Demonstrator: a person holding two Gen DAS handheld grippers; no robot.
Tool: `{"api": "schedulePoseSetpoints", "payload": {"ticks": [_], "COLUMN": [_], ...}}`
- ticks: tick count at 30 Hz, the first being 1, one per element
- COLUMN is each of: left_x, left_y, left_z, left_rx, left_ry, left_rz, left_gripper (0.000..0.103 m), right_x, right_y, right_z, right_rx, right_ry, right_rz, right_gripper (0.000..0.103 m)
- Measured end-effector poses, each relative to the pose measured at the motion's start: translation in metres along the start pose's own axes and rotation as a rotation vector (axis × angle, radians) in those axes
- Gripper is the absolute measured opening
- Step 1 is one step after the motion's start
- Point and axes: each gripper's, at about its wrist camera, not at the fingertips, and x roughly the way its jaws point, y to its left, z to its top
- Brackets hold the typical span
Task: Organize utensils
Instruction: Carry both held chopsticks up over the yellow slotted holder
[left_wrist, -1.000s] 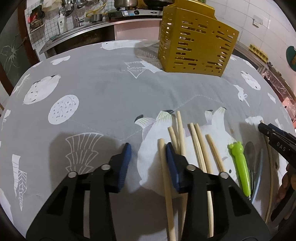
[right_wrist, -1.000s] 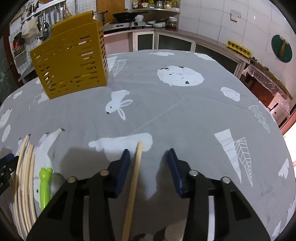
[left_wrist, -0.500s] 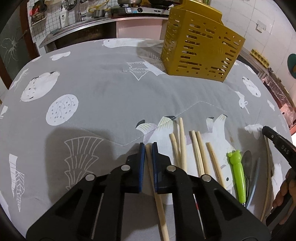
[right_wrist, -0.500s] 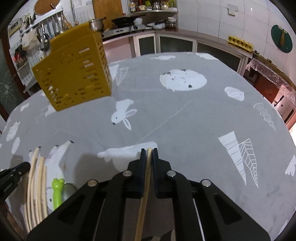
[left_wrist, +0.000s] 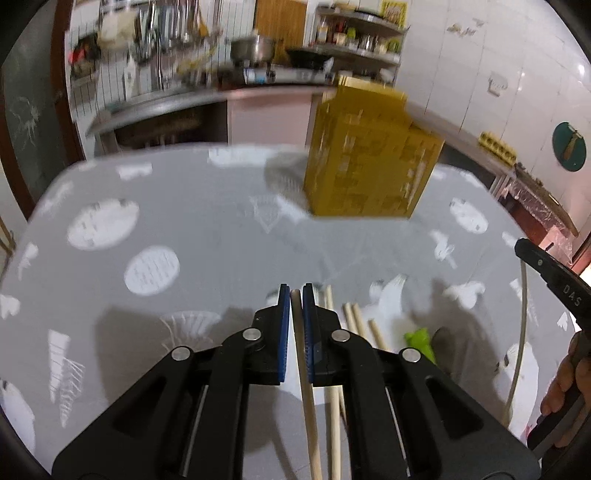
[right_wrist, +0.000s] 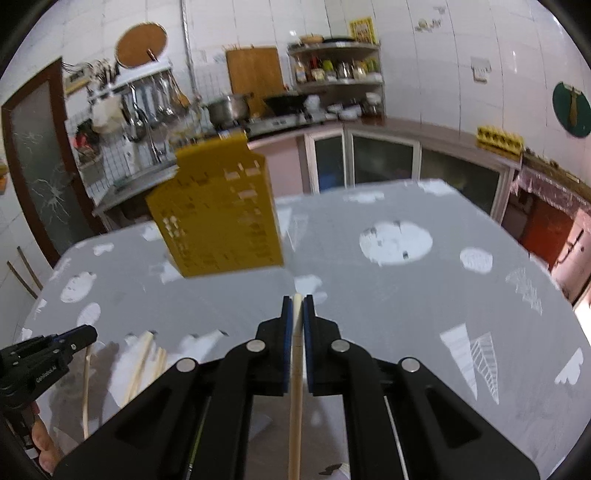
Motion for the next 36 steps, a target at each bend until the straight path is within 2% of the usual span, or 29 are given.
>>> {"api": "schedulePoseSetpoints", "payload": {"ticks": [8,13,22,28,36], "left_x": [-0.050,-0.061,-0.058,-0.062,-0.067], "left_y": [-0.005,-0.002,0.007,0.005,0.004], "left_z": [0.019,0.029,0.047,0.057,0.072], "left_rx": [0.018,0.005,-0.019,-0.001,0.002], "left_ry": [-0.216,-0.304,-0.363,-0.413,-0.466], "left_rz": [-0.012,-0.011,-0.022,-0.015,-0.020], "left_gripper": [0.005,0.005,0.005,0.005,0.005], "right_x": [-0.026,-0.032,-0.026,-0.024,-0.019], "right_y": [0.004,0.004,0.009,0.017,0.019], "right_z": [0.012,0.021,0.043,0.055,0.069], "right_rx": [-0.021,-0.039,-0.070,-0.092,-0.087], "right_ry": [-0.146,-0.218,-0.292,-0.343,-0.374], "right_rz": [0.009,-0.005,0.001,0.016,0.041], "right_gripper": [0.006,0.006,0.006,0.006,0.006]}}
